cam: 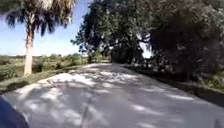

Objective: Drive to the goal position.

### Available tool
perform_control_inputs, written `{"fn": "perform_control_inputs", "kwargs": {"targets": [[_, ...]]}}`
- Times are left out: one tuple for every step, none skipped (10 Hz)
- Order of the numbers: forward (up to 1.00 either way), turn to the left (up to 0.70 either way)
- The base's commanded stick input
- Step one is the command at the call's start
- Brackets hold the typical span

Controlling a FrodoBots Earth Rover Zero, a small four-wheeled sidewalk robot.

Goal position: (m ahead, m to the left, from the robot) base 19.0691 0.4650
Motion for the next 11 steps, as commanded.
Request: {"fn": "perform_control_inputs", "kwargs": {"targets": [[0.70, 0.26], [0.70, 0.04], [0.70, 0.00], [0.70, 0.00], [0.70, 0.00], [0.70, 0.00], [0.70, 0.00], [0.70, 0.00], [0.70, 0.00], [0.70, 0.00], [0.70, 0.00]]}}
